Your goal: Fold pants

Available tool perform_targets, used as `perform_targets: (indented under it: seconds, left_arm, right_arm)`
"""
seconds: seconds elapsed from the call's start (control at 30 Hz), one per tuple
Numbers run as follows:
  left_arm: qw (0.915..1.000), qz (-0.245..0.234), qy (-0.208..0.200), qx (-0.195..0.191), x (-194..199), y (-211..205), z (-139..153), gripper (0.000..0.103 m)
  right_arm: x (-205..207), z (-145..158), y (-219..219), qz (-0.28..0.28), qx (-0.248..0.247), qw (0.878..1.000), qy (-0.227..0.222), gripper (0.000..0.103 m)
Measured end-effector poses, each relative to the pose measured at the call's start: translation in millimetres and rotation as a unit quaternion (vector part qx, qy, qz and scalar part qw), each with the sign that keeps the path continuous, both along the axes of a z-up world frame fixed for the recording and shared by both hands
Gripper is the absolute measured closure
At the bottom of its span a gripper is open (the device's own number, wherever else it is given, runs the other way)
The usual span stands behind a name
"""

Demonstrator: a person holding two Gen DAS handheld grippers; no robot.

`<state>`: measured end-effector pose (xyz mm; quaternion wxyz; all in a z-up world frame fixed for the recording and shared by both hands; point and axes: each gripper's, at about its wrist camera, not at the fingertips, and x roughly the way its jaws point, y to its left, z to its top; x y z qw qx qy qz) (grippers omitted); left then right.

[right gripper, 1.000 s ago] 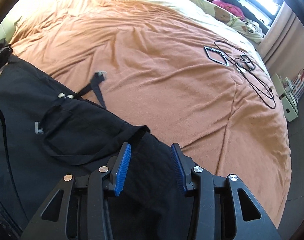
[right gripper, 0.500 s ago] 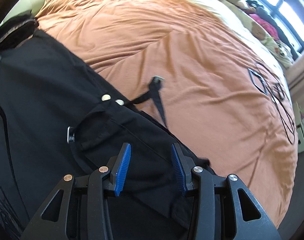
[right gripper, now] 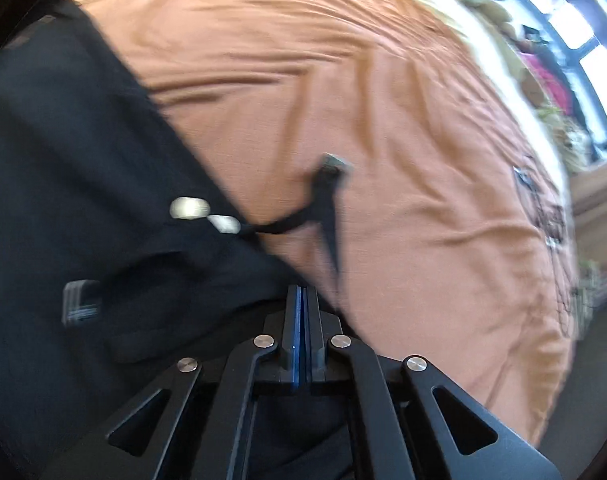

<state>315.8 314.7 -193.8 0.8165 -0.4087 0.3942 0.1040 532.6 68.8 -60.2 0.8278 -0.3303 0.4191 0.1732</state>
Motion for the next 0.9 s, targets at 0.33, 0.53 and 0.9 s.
perform_targets:
  seconds: [0.33, 0.53, 0.9]
  left_arm:
    - [0.9993, 0.011, -0.030, -0.019, -1, 12, -10, 0.070]
    - [0.9985, 0.007, -0.052, -0.016, -3, 14, 2, 0.098]
    - [0.9925, -0.028, -0.119, 0.008, 6, 9, 71, 0.101]
  right_arm:
    - [-11, 32, -37, -0.086, 0.095, 0.991, -0.022, 0.103]
    - [-50, 46, -61, -0.127, 0.173, 0.977, -0.016, 0.103]
    - [-133, 57, -79, -0.140, 0.283, 0.949, -0.007, 0.103]
